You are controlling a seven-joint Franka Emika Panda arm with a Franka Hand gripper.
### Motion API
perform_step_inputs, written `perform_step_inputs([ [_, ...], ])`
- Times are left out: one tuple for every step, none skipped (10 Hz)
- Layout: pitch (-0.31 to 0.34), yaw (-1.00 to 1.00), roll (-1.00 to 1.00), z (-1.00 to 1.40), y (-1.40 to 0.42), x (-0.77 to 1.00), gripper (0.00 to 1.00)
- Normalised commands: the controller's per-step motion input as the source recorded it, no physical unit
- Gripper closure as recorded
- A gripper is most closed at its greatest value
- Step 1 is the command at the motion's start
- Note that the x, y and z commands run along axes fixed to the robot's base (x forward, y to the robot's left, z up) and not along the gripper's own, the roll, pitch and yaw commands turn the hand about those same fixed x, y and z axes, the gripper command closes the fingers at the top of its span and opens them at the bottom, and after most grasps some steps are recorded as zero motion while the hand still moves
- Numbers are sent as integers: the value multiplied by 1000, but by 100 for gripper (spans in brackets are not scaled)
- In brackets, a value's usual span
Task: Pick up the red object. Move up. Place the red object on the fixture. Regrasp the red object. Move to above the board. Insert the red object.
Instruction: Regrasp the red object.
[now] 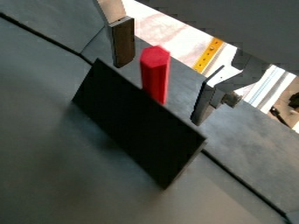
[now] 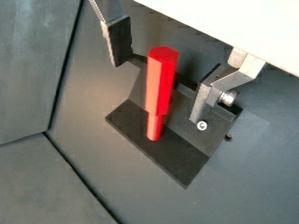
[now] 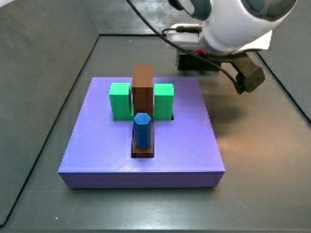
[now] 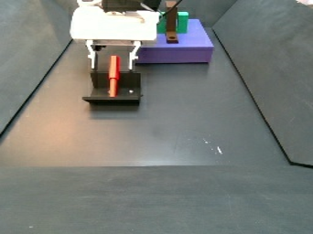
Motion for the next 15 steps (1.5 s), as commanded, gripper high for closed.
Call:
perform_step_inputs([
  [0,60,-60,-86,11,0,0],
  [0,3,0,-43,0,0,0],
  [-34,0,69,0,-14,0,0],
  [0,0,0,0,0,0,0],
  [0,0,0,0,0,0,100],
  [0,0,0,0,0,0,100],
  [0,0,0,0,0,0,100],
  [0,0,0,0,0,0,100],
  [0,0,0,0,0,0,100],
  [0,0,0,0,0,0,100],
  [0,0,0,0,0,0,100],
  [0,0,0,0,0,0,100],
  [0,0,0,0,0,0,100],
  [0,0,0,0,0,0,100],
  [0,0,0,0,0,0,100],
])
